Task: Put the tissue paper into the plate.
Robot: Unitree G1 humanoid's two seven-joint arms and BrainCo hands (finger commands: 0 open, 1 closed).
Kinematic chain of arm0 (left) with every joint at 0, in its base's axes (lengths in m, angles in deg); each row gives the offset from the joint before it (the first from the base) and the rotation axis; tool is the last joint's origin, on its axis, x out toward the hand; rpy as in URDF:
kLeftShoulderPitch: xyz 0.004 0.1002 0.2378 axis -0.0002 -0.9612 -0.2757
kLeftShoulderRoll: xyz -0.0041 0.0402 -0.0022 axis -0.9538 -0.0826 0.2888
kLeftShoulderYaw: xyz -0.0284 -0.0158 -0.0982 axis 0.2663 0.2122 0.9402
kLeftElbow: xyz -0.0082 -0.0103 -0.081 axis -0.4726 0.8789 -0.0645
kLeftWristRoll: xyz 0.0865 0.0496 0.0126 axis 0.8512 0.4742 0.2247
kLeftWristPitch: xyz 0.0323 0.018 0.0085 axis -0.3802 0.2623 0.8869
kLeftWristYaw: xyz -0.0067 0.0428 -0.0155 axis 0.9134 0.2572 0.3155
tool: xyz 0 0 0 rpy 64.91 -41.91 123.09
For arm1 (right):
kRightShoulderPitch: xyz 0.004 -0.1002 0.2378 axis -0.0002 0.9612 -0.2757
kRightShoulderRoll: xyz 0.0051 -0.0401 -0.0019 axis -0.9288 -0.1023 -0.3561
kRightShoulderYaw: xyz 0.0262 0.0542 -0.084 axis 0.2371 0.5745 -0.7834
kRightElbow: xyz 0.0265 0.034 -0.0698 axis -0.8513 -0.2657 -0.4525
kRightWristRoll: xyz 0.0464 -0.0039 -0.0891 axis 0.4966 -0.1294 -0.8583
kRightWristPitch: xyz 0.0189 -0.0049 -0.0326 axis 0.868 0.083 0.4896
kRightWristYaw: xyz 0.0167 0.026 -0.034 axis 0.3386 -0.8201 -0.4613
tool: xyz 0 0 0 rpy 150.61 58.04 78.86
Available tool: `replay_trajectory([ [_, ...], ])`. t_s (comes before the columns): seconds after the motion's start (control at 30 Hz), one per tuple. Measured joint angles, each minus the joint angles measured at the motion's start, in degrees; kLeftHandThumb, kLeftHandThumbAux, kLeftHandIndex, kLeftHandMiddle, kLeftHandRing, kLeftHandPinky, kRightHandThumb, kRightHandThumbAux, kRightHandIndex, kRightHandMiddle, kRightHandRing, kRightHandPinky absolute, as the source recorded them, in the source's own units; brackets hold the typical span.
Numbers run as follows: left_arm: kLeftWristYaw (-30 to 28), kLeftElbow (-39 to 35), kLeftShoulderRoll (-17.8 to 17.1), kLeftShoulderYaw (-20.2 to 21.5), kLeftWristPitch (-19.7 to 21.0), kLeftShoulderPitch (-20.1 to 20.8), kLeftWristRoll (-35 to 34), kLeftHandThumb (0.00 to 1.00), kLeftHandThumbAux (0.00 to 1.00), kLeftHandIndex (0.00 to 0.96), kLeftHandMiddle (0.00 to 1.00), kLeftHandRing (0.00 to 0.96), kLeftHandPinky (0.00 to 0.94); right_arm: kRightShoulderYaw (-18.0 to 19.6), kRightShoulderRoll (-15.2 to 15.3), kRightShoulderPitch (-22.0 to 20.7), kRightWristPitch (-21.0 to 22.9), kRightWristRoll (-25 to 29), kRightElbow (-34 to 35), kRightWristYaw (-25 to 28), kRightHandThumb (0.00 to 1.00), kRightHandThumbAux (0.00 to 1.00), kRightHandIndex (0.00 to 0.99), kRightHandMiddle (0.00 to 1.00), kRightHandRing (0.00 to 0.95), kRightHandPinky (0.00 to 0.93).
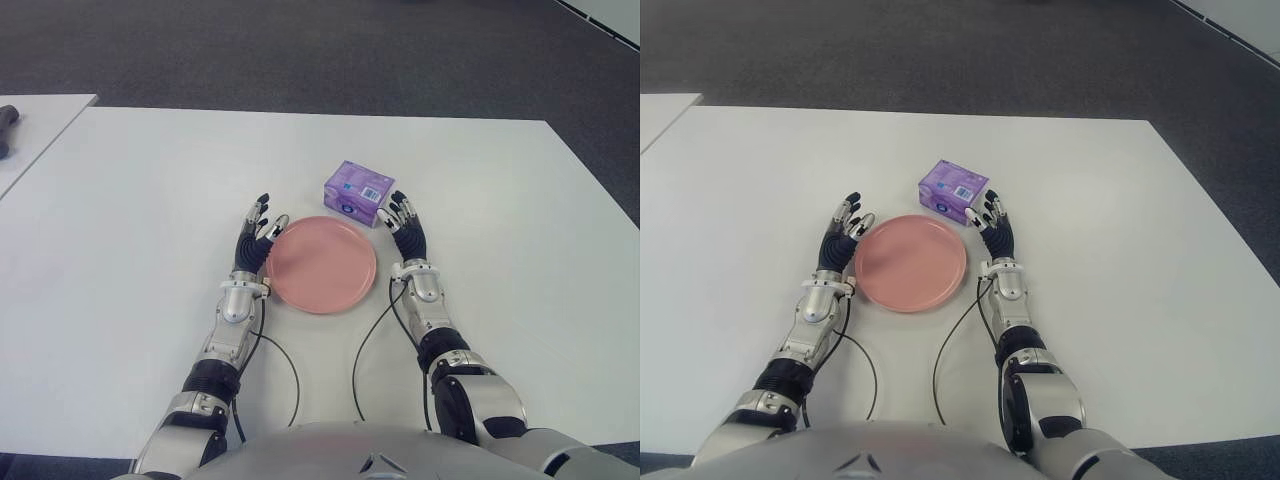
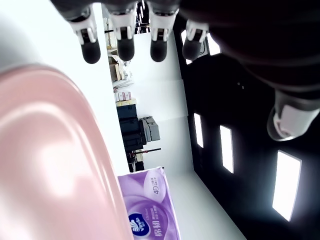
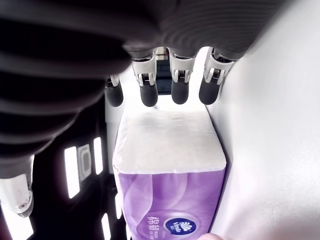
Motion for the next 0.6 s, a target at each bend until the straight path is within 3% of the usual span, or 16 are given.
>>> replay_trajectory([
  [0.6,0.03,0.06,0.17,0.03,0.18,0.0,-0.03,0.0,0.4,0.0,0.0,0.0,0.0,0.18,0.14,0.0,0.0,0.06,0.0,0.25,0.147,0.526,0.0,0.0,0.0,0.0],
])
